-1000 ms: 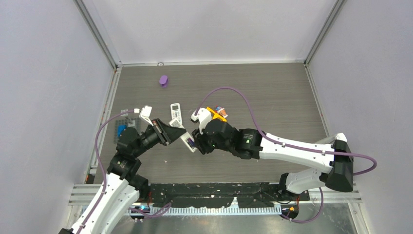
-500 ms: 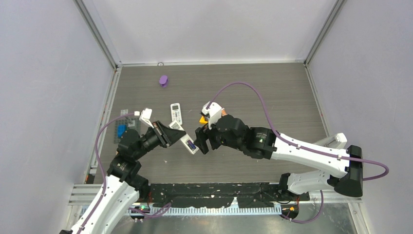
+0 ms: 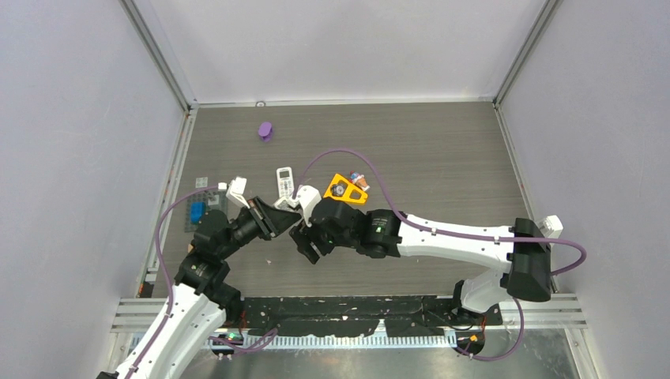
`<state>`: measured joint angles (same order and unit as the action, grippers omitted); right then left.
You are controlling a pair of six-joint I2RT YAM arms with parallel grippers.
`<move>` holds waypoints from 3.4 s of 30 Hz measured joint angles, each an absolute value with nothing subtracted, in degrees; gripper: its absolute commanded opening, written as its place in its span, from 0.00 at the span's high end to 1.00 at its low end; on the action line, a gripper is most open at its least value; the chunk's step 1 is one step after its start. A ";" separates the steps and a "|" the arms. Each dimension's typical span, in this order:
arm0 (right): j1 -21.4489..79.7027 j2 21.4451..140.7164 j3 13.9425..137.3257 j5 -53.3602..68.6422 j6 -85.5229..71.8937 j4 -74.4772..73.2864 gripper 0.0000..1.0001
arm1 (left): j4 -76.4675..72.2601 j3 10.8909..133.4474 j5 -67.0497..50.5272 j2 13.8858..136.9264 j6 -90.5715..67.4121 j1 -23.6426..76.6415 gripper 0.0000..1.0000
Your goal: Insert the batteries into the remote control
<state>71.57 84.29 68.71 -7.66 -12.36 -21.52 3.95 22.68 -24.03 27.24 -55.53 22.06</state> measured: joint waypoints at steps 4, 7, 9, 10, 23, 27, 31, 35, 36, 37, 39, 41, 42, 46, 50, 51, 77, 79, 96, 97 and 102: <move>72.47 85.54 69.19 -10.02 -12.03 -21.96 0.65 | 4.25 22.68 -24.10 27.24 -55.51 22.06 0.80; 72.44 85.56 69.23 -11.44 -12.84 -22.41 0.78 | 4.16 22.52 -24.16 27.24 -55.68 22.06 0.57; 72.58 85.56 69.32 -11.73 -12.53 -22.52 0.80 | 4.14 22.52 -24.16 27.33 -55.77 22.06 0.39; 72.66 85.62 69.34 -11.84 -12.51 -22.61 0.81 | 4.21 22.52 -24.08 27.44 -55.94 22.06 0.30; 72.66 89.08 66.76 -13.82 -10.59 -25.87 0.81 | 28.62 28.18 -1.83 26.28 -57.28 21.69 0.05; 72.51 95.04 66.00 -11.84 -8.69 -27.00 0.81 | 34.79 28.18 6.70 22.74 -58.92 21.34 0.05; 71.75 101.54 66.04 -9.63 -7.86 -28.12 0.81 | 39.44 28.23 14.09 18.00 -60.90 21.34 0.05; 71.05 106.24 69.17 -8.21 -8.01 -30.30 0.81 | 42.09 28.40 19.35 13.93 -61.45 21.34 0.05; 70.94 107.18 70.54 -8.03 -8.10 -30.39 0.80 | 42.33 28.40 20.32 13.08 -61.45 21.34 0.05; 70.76 107.96 71.50 -8.01 -8.12 -30.44 0.78 | 42.44 28.40 21.08 12.36 -61.43 21.34 0.05; 70.52 109.91 73.63 -7.94 -8.60 -31.09 0.71 | 42.59 28.47 22.15 11.38 -61.30 21.34 0.05; 70.35 110.74 74.96 -8.01 -8.97 -31.99 0.60 | 42.65 28.71 22.85 11.07 -61.04 21.34 0.05; 70.24 110.93 75.33 -7.94 -9.17 -32.42 0.57 | 42.65 28.86 23.03 11.07 -60.88 21.34 0.05; 69.84 111.07 75.75 -7.99 -9.85 -34.04 0.39 | 42.59 29.71 23.62 11.62 -59.68 21.34 0.05; 69.17 111.07 76.25 -7.94 -10.39 -35.53 0.24 | 42.24 30.85 23.79 13.26 -58.59 21.34 0.05; 68.93 111.04 76.34 -7.81 -10.46 -35.68 0.22 | 42.02 31.05 23.81 13.63 -58.04 21.34 0.05; 35.59 89.56 59.22 -6.94 -5.48 -39.33 0.06 | 23.31 32.03 2.00 33.19 -50.28 21.34 0.06; 35.11 90.02 59.22 -6.96 -5.61 -38.92 0.06 | 23.03 32.03 1.41 33.26 -50.28 21.34 0.06; 30.61 91.53 51.62 0.84 -10.79 -32.14 0.29 | 21.91 32.01 -0.86 32.47 -49.63 21.30 0.06; 30.61 90.94 51.00 1.30 -11.18 -31.59 0.29 | 21.78 32.01 -0.97 32.51 -49.50 21.30 0.06; 30.98 87.88 48.01 3.18 -12.97 -29.52 0.24 | 21.06 31.94 -1.21 33.12 -49.34 21.30 0.06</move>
